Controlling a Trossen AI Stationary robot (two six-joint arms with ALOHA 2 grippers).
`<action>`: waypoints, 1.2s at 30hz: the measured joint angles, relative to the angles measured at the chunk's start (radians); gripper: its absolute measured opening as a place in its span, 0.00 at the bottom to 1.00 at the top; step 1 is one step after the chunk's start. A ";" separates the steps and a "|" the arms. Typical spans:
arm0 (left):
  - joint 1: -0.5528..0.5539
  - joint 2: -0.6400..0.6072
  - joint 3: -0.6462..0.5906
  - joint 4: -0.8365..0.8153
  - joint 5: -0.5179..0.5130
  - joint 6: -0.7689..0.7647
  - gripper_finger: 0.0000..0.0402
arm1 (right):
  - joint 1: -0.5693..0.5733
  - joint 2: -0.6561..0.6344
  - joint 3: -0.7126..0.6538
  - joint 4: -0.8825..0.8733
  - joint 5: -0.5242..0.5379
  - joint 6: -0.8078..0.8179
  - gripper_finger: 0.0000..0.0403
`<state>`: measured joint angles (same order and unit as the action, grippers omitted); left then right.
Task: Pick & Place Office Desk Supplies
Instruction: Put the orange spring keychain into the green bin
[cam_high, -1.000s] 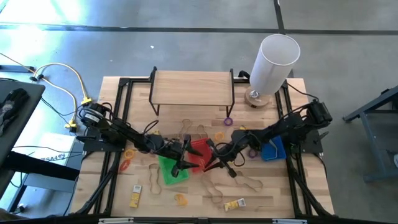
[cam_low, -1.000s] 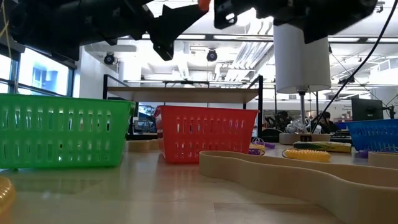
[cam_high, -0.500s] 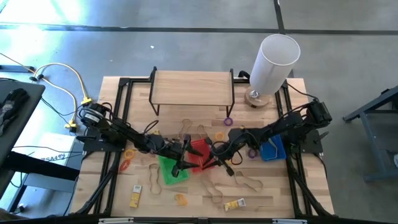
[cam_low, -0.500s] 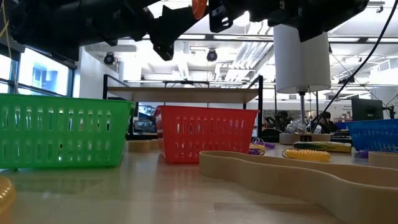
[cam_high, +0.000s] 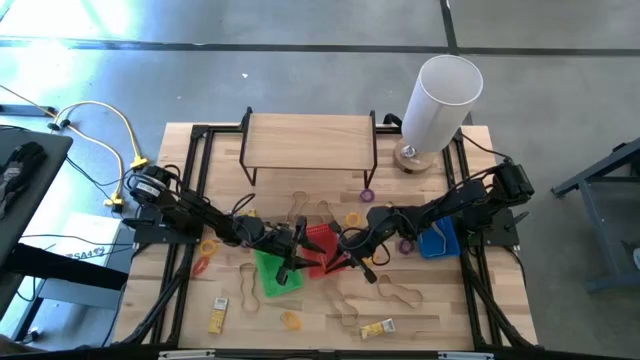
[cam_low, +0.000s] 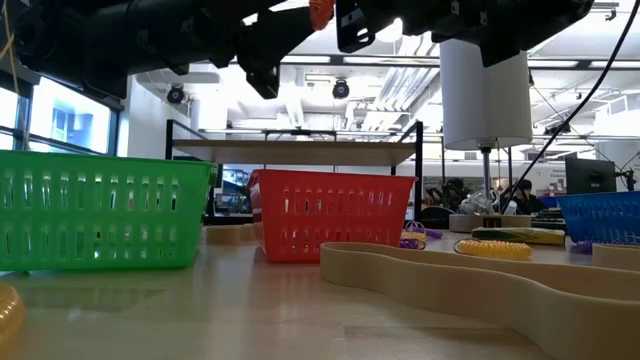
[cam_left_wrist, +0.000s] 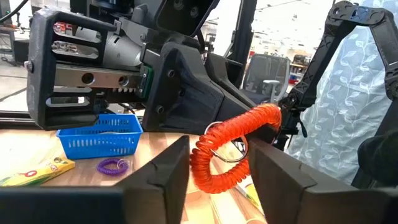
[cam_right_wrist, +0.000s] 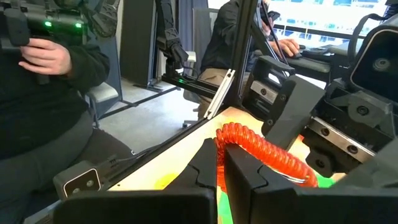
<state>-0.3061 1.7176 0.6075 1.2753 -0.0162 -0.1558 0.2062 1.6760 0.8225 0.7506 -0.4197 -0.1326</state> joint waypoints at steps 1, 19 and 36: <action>0.000 0.000 0.000 -0.002 0.000 0.000 0.32 | 0.000 0.000 0.000 -0.001 0.000 0.000 0.01; 0.000 0.000 -0.002 -0.007 0.045 -0.002 0.03 | 0.002 0.000 0.000 -0.046 0.091 0.009 0.04; -0.004 -0.016 -0.002 -0.061 0.044 -0.043 0.02 | 0.066 0.000 0.000 -0.112 0.217 0.008 0.40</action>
<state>-0.3103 1.7016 0.6052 1.2143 0.0280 -0.1992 0.2719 1.6760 0.8227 0.6382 -0.2031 -0.1242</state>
